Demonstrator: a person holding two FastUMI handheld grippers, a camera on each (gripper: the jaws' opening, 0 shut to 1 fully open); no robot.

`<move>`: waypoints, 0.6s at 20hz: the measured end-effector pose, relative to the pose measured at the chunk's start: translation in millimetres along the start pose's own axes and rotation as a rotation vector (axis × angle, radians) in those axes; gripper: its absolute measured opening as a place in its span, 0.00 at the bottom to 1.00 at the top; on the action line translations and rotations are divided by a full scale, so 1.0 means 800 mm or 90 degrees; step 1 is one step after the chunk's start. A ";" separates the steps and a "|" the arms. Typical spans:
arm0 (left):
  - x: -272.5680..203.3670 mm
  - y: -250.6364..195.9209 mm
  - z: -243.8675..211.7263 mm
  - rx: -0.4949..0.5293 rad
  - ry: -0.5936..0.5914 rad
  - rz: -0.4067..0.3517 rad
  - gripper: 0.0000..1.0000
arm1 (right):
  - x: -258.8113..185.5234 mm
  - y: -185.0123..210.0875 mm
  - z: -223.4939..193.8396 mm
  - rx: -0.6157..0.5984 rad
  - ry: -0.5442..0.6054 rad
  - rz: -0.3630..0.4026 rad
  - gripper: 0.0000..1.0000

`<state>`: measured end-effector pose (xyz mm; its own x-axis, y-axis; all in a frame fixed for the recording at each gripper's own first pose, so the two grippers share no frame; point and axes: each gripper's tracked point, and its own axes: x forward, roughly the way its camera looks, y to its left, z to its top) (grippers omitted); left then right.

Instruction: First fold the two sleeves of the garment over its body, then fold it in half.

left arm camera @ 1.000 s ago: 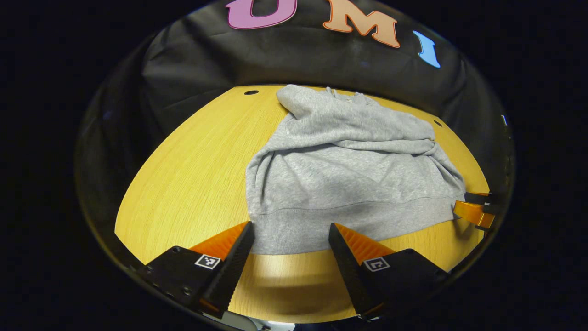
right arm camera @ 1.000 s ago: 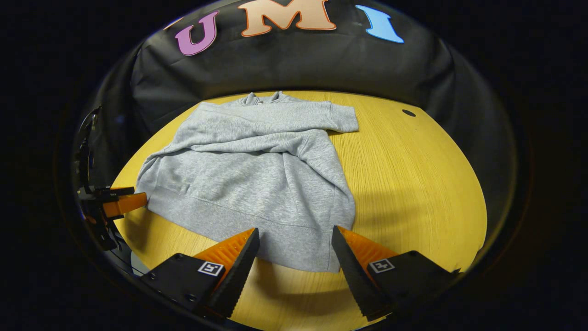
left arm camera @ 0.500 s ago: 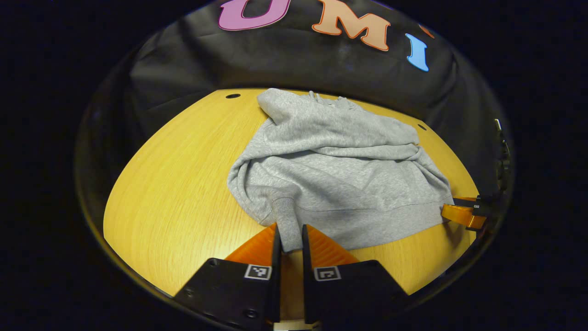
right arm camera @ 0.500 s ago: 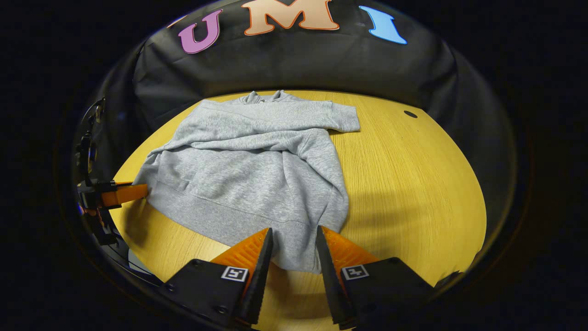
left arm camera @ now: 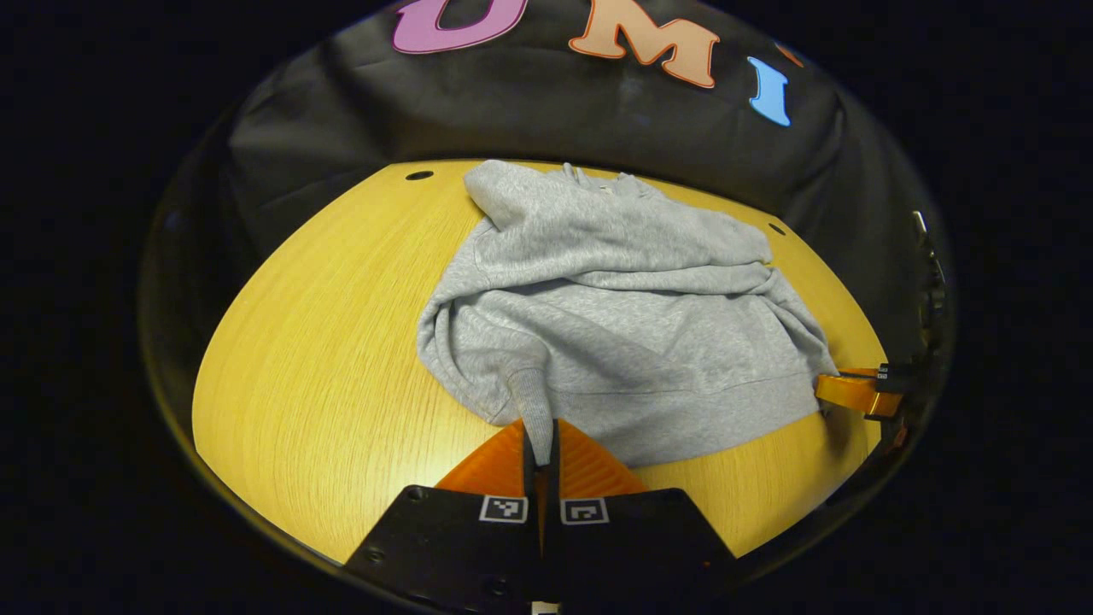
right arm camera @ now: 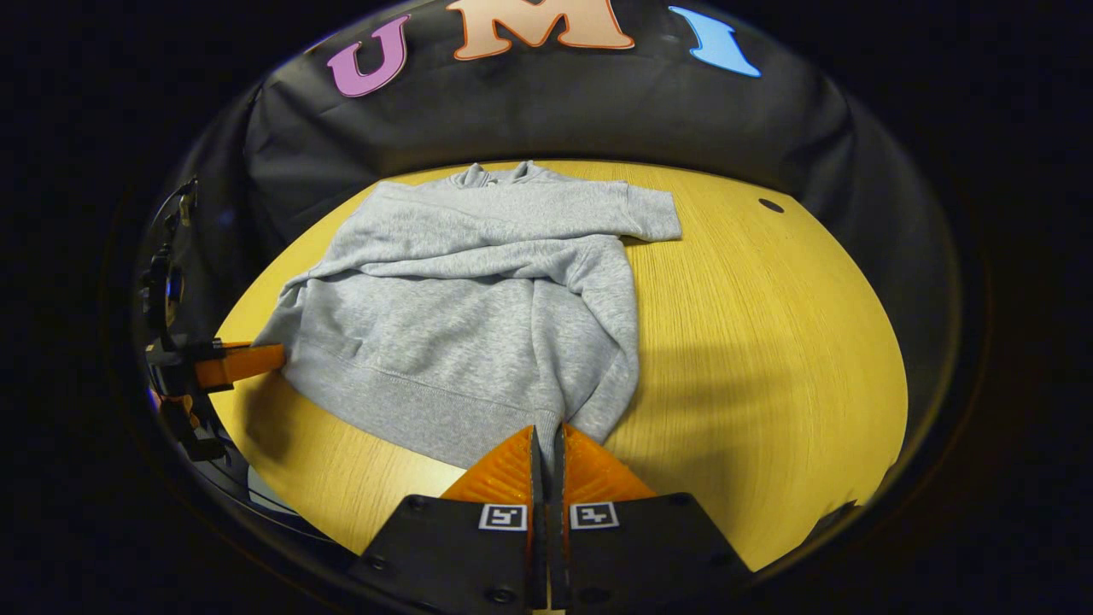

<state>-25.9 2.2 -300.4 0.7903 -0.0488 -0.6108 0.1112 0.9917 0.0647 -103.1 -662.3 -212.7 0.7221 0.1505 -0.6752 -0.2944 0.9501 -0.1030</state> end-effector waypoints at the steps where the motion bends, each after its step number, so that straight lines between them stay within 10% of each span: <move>1: 0.001 0.001 0.002 -0.006 0.001 0.000 0.00 | -0.001 0.000 0.002 0.001 0.000 0.001 0.03; 12: -0.028 -0.006 0.098 -0.068 -0.088 -0.001 0.00 | -0.018 0.008 0.114 0.070 -0.098 0.035 0.01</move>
<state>3.2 -10.6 -225.0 0.8662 -0.0593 -0.4961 0.0539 0.9982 -0.0252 -57.8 -633.6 -136.9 0.7965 0.2351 -0.5570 -0.2719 0.9622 0.0173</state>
